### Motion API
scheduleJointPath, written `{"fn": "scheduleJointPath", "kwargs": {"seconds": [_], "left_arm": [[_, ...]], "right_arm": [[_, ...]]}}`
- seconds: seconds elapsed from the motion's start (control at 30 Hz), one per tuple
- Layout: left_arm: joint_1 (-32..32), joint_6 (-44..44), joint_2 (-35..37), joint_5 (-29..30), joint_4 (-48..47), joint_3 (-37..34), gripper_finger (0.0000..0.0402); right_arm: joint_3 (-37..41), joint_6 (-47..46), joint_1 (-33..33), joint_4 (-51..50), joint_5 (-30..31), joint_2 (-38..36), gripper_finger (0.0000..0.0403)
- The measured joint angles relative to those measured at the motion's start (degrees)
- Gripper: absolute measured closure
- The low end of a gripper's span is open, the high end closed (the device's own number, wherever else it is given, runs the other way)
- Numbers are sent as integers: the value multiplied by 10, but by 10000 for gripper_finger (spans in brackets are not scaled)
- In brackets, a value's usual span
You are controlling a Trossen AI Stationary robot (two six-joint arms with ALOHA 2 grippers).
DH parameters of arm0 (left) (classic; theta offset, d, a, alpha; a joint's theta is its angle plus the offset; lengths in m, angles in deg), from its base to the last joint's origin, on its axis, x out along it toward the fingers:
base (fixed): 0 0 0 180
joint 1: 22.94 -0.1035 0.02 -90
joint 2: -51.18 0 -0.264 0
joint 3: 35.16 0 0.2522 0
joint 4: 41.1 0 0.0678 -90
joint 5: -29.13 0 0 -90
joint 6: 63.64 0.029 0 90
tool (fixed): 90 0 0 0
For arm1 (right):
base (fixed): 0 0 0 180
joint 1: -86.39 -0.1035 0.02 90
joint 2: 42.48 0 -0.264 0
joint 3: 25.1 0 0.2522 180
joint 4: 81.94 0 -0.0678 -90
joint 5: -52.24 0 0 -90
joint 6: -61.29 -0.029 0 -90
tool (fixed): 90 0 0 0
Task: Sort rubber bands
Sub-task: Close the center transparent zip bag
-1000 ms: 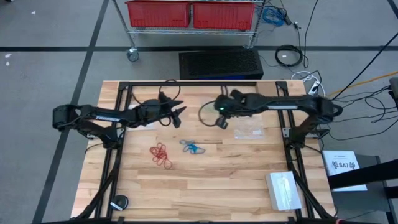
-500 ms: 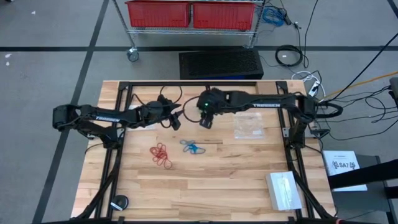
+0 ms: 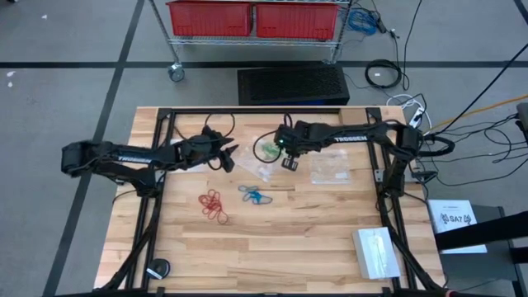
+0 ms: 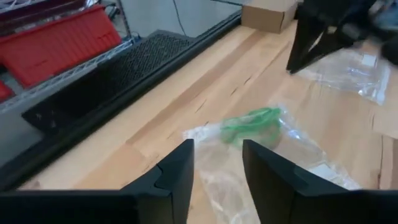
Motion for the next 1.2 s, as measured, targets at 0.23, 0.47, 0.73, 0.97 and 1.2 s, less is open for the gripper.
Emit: {"fn": "scheduleJointPath", "kwargs": {"seconds": [0.23,0.47,0.73,0.97,1.2], "left_arm": [[4,-118,-1,-94,90,-84,332],[18,-130,-55,-133,94,-91,393],[18,-142,-142,-145,102,-85,392],[0,-137,-211,-123,102,-52,392],[-39,-113,-261,-114,164,-42,392]], "right_arm": [[93,-1,25,142,-34,0,401],[110,0,29,183,-36,14,403],[97,0,30,203,-42,54,403],[77,-32,16,189,-57,62,403],[72,-87,-45,196,-150,64,403]]}}
